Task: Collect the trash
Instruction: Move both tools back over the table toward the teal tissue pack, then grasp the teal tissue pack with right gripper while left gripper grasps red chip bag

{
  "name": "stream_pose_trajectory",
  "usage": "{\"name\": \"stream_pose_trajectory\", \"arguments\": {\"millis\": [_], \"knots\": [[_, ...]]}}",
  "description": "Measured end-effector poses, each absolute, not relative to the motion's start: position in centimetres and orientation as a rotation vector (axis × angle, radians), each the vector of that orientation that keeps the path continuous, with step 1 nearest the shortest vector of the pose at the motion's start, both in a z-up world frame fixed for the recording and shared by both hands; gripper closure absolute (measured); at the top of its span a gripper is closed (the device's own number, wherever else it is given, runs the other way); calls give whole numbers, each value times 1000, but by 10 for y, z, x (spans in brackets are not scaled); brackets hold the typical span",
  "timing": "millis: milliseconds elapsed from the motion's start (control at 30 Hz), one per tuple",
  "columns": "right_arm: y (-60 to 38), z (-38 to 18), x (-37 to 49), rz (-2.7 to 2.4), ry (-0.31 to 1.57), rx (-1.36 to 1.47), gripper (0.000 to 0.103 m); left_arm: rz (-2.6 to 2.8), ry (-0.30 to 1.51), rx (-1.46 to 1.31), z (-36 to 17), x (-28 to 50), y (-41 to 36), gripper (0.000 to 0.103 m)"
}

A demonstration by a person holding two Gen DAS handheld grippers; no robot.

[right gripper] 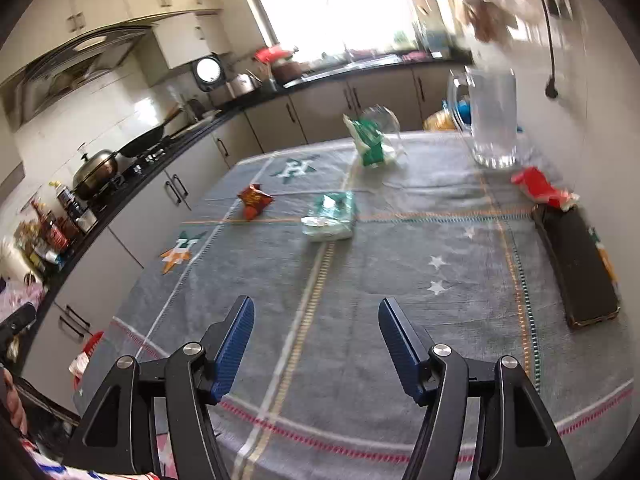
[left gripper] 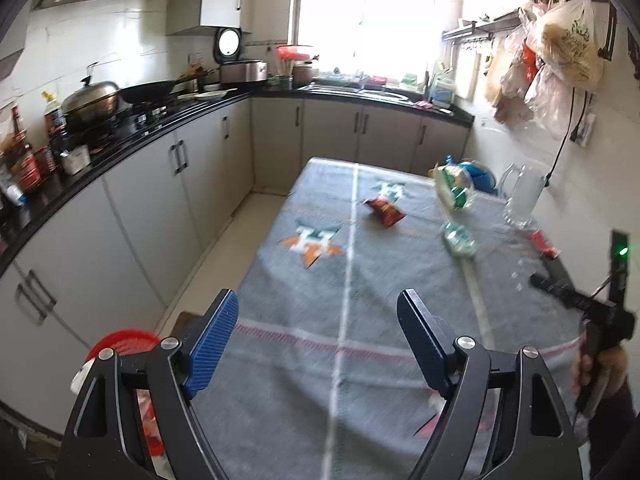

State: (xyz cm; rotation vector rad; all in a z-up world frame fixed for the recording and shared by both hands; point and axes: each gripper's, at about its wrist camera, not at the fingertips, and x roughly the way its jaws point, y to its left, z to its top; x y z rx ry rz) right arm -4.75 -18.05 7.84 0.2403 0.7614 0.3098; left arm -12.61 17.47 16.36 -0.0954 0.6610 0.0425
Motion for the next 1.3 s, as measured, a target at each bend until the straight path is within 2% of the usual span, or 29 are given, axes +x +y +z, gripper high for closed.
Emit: {"name": "stream_pose_trajectory", "arguments": {"millis": [267,467,733,800,900,933,967,1133,1300], "knots": [[-159,57,40,279,875,219,24,-36,719,-211,158,-55,163,22],[-138,28,114,215,958,232,23,-101,801,-300,145,9,164,22],[-127,17,137,166,948,253,23,-109,860,-372,120,85,159,22],[-126,15,138,152,941,229,25,-93,878,-384,109,108,153,22],[-123,14,135,122,917,177,41,-71,902,-380,94,136,143,22],[-123,14,133,116,905,165,49,-66,911,-386,89,145,140,22],[-124,14,131,112,889,158,52,-61,921,-396,83,154,136,22],[-134,14,131,130,881,207,56,-32,953,-410,58,193,121,22],[-134,13,130,140,873,196,56,-10,988,-430,39,224,107,22]]}}
